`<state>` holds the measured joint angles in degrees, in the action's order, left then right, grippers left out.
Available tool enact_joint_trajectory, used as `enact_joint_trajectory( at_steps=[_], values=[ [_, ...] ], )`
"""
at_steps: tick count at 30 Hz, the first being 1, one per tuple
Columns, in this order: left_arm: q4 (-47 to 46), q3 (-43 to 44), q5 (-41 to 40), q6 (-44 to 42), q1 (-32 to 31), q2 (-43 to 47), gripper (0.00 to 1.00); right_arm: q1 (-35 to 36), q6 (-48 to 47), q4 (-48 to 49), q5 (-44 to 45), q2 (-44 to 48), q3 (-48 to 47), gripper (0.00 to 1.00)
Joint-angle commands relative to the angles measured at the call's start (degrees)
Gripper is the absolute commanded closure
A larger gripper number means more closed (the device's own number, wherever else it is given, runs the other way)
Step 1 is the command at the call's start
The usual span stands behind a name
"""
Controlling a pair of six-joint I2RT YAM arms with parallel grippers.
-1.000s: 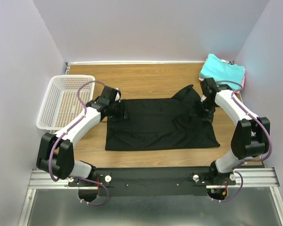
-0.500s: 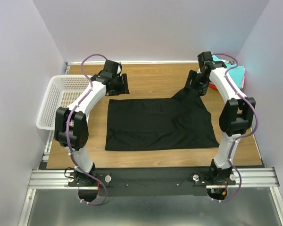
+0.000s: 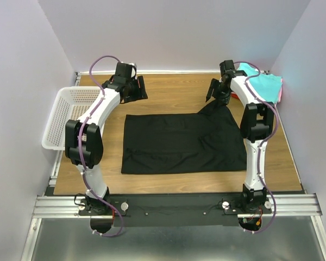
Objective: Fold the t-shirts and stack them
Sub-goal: Fold the tshirt
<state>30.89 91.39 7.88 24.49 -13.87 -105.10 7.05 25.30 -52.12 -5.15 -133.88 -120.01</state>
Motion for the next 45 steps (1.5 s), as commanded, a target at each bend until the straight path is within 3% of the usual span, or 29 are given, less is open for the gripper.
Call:
enact_joint_trajectory(
  at_steps=[1, 12, 22, 31, 34, 39, 45],
  values=[
    [-0.13, 0.8, 1.44, -0.23, 1.12, -1.42, 0.3, -0.28, -1.04, 1.75, 1.37, -2.69, -3.13, 0.26],
    [0.22, 0.54, 1.61, -0.23, 2.44, -2.39, 0.3, -0.46, -1.92, 3.34, 1.02, -7.71, -7.7, 0.3],
    [0.04, -0.69, 0.12, 0.21, 2.44, -4.06, 0.3, -0.46, -1.66, 3.69, -0.92, -7.8, -7.35, 0.56],
    [0.66, -0.34, -2.43, -0.85, 2.62, -6.96, 0.3, -0.54, -1.66, 3.69, -1.71, -5.6, -5.41, 0.66],
    [0.48, -1.13, -2.61, -0.94, 2.62, -7.05, 0.3, -0.54, -1.66, 3.69, -2.94, -6.21, -5.59, 0.82],
    [-0.05, -2.54, -3.57, -1.29, 2.88, -8.01, 0.3, -0.63, -1.48, 3.69, -4.34, -6.3, -5.77, 1.0],
    [0.13, -1.84, -7.44, -1.46, 3.06, -9.33, 0.3, -1.25, -0.6, 3.6, -1.19, -3.14, -4.19, 1.0]
  ],
)
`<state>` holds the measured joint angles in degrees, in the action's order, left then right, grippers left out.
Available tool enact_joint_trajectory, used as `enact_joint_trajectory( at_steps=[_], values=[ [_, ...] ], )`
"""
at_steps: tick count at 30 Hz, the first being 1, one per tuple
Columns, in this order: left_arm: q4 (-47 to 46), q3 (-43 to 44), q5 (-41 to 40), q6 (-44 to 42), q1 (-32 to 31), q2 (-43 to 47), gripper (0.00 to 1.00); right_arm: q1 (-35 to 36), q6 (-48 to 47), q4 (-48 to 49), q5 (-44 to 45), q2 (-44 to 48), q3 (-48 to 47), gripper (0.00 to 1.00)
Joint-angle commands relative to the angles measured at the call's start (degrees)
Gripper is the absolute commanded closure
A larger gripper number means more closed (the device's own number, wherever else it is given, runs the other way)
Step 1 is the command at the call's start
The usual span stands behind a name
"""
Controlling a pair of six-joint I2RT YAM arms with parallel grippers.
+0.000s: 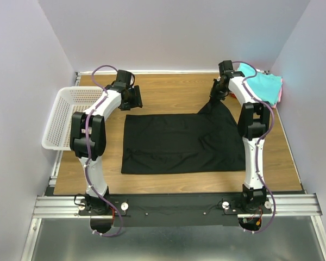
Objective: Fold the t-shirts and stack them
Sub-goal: Fold the tshirt
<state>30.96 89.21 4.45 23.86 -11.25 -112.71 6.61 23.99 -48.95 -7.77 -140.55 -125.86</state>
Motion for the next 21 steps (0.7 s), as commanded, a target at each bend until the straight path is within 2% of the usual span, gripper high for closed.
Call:
enact_joint_trajectory(
  at_steps=[1, 8, 12, 21],
  values=[
    [0.41, 0.96, -4.01, -0.92, 0.43, -1.99, 0.3, -1.16, 0.97, 0.43, 1.62, 3.96, 2.02, 1.0],
    [2.08, 2.11, -9.53, -0.83, 0.61, -4.72, 0.31, -1.95, 1.06, 0.43, 2.76, 6.78, 4.75, 1.0],
    [1.74, -0.26, -11.56, -0.57, 0.78, -2.97, 0.32, -2.13, 1.24, 0.43, 2.76, 7.22, 5.01, 1.0],
    [-0.02, -2.64, -11.04, -1.27, 1.23, -3.57, 0.36, -2.22, 1.5, 0.52, 2.41, 7.4, 5.19, 1.0]
  ],
)
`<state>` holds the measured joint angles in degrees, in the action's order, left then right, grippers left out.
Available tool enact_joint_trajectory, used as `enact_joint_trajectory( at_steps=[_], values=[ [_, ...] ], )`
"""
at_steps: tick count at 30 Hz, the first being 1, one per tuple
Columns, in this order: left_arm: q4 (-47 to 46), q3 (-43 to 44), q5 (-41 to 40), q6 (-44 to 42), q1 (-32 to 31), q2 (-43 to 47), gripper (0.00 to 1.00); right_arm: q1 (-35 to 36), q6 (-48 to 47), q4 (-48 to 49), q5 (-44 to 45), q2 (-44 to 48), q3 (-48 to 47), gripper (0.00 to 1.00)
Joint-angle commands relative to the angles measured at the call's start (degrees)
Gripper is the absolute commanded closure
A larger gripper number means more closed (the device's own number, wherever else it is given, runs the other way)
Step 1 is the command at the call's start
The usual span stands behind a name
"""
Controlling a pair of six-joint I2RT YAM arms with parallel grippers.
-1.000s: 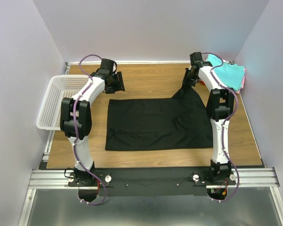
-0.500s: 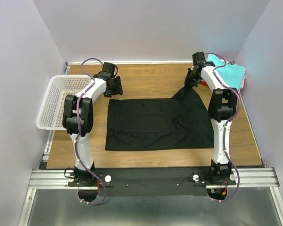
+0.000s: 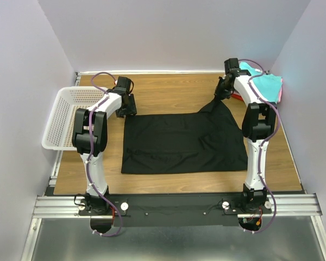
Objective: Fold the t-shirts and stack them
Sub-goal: Fold the tshirt
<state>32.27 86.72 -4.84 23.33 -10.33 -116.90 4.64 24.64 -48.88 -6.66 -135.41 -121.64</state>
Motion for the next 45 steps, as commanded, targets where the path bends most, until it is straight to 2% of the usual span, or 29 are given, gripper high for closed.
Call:
enact_joint_trajectory(
  at_steps=[1, 6, 9, 12, 13, 14, 17, 18, 20, 31, 41, 45],
  values=[
    [-1.33, 0.03, -1.75, -0.83, 0.31, 0.1, 0.39, -0.25, 0.84, 0.37, 1.21, 2.35, 1.14, 0.99],
    [-1.77, 1.0, -1.66, -1.18, 0.31, -1.05, 0.47, -0.25, 0.85, 0.46, 1.21, 2.96, 1.94, 1.0],
    [-1.95, 1.61, -1.14, -1.62, 0.31, -2.18, 0.57, -0.25, 0.84, 0.46, 1.29, 3.31, 2.46, 1.0],
    [-1.77, 2.23, -0.96, -1.97, 0.4, -3.15, 0.6, -0.16, 0.85, 0.46, 1.47, 3.49, 2.81, 1.0],
    [-1.86, 2.23, -0.96, -1.97, 0.4, -3.16, 0.67, -0.25, 0.93, 0.37, 1.64, 3.66, 2.82, 0.99],
    [-1.95, 2.14, -0.87, -1.97, 0.4, -3.24, 0.69, -0.25, 0.93, 0.45, 1.65, 3.67, 2.9, 1.0],
    [-2.12, 2.23, -0.35, -2.06, 0.4, -3.33, 0.85, -0.25, 1.19, 0.45, 2.0, 3.75, 2.82, 1.0],
    [-2.13, 2.31, 0.0, -2.15, 0.4, -3.51, 0.94, -0.25, 1.2, 0.46, 2.26, 3.75, 2.82, 1.0],
    [-2.48, 2.58, 0.62, -2.41, 0.4, -3.68, 1.0, -0.25, 1.37, 0.37, 2.87, 3.67, 2.73, 1.0],
    [-3.27, 10.3, 9.32, -3.56, 0.4, -7.19, 1.0, -2.53, 2.16, 0.37, 3.84, 2.18, -1.48, 1.0],
    [-1.95, 24.53, 15.47, -4.43, 1.54, -13.61, 1.0, -4.12, 2.42, 0.19, 2.53, -1.78, -12.29, 1.0],
    [-1.6, 25.7, 16.36, -6.45, 2.15, -13.18, 1.0, -4.21, 3.22, 0.11, 2.35, 0.93, -10.99, 1.0]
  ],
)
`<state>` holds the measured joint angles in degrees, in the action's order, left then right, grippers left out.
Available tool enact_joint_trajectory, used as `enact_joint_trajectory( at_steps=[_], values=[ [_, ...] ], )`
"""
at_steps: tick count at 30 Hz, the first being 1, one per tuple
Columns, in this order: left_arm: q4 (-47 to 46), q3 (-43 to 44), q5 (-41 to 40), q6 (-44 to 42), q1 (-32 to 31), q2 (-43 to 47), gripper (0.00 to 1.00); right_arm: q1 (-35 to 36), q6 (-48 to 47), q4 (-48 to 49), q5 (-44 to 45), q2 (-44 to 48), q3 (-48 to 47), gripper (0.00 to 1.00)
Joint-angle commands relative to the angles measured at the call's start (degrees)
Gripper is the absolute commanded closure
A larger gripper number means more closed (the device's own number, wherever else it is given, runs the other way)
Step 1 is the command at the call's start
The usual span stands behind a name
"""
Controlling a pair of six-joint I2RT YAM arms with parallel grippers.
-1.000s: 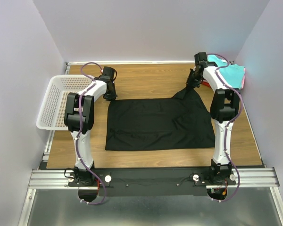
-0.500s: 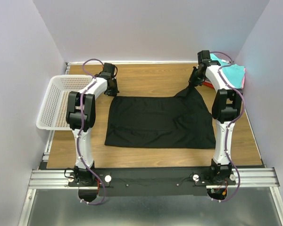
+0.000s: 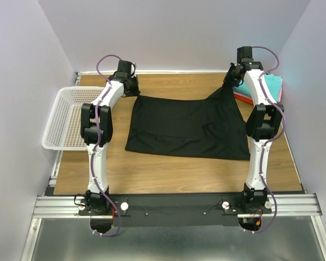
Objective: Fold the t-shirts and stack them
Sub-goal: Fold the tshirt
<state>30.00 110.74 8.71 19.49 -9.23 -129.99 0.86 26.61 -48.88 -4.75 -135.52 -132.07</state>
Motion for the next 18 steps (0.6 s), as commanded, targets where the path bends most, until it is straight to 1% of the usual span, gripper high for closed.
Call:
enact_joint_trajectory(
  at_steps=[1, 3, 6, 8, 9, 12, 13, 18],
  values=[
    [0.68, 1.33, 2.89, -3.05, 1.23, 0.35, 1.0, -0.42, 1.42, 0.19, 0.36, 2.18, 0.84, 0.99],
    [-0.11, -1.13, 3.68, -4.28, 1.59, 1.67, 1.0, -0.42, 1.78, 0.28, 0.36, 4.2, 6.1, 1.0],
    [-3.36, -6.05, 4.21, -5.07, 2.03, 5.96, 1.0, -0.42, 2.13, 0.28, 1.23, 11.22, 14.63, 1.0],
    [-4.24, -7.99, 4.74, -5.33, 2.11, 7.29, 1.0, -0.42, 2.22, 0.45, 1.33, 14.13, 18.93, 1.0],
    [-4.51, -9.47, 5.17, -5.6, 2.2, 7.91, 1.0, -0.34, 2.3, 0.37, 1.33, 15.45, 22.87, 1.0],
    [-4.77, -11.24, 5.18, -6.56, 2.2, 9.14, 1.0, -0.07, 2.48, 0.46, 1.5, 19.94, 28.17, 0.99],
    [-4.86, -11.68, 5.18, -6.91, 2.2, 9.84, 1.0, 0.1, 2.48, 0.54, 1.94, 21.08, 31.4, 1.0],
    [-4.86, -14.49, 5.26, -7.97, 2.2, 12.74, 1.0, 1.42, 4.41, 0.89, 4.13, 27.32, 39.33, 1.0]
  ],
)
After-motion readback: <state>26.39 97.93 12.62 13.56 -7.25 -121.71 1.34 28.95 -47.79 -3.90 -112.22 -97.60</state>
